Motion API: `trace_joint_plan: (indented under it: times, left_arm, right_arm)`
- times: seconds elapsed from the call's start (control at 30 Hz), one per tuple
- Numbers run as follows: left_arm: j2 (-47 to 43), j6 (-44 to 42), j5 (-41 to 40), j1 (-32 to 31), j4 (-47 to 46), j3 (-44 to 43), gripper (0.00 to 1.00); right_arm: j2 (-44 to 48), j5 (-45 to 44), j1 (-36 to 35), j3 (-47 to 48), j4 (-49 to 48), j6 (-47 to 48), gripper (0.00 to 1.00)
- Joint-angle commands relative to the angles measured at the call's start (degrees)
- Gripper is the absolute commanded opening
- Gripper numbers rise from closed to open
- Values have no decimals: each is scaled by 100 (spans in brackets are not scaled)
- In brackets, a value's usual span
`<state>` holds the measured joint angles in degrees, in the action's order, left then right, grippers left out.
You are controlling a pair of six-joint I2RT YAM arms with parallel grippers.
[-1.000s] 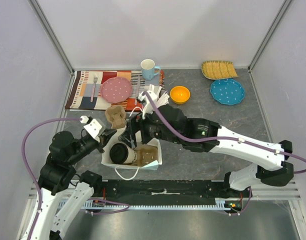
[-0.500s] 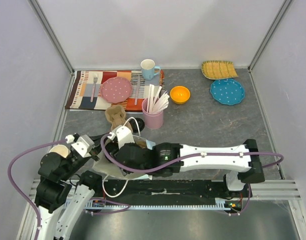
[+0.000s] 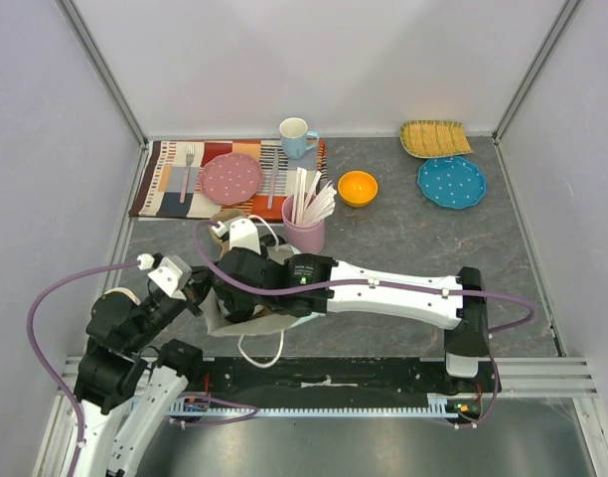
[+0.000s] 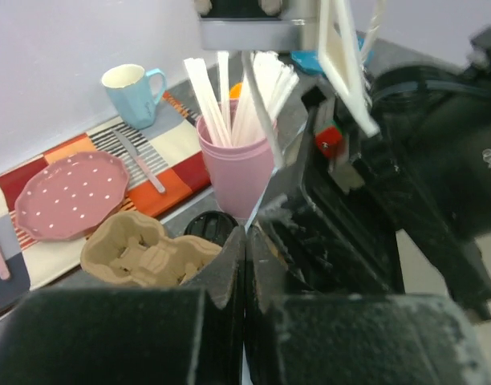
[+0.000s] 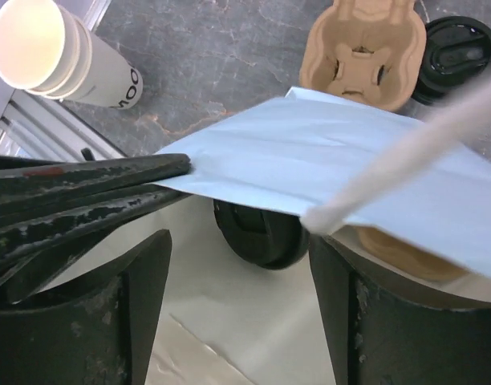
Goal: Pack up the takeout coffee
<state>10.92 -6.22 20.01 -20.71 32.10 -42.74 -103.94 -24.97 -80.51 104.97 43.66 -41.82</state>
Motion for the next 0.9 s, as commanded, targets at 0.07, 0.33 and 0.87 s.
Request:
trace_joint_plan:
  times: [0.07, 0.33, 0.87]
  left_arm:
    - [393, 569, -322, -3, -28, -6, 2]
    - [438, 534, -472, 6, 121, -6, 2]
    - [561, 789, -367, 6, 104, 29, 2]
  right_arm:
    - [-609, 659, 184, 517, -69, -19, 80]
    - [-241, 922, 624, -424, -50, 7, 81]
    - [-540, 1943, 932, -1163, -1236, 16, 65]
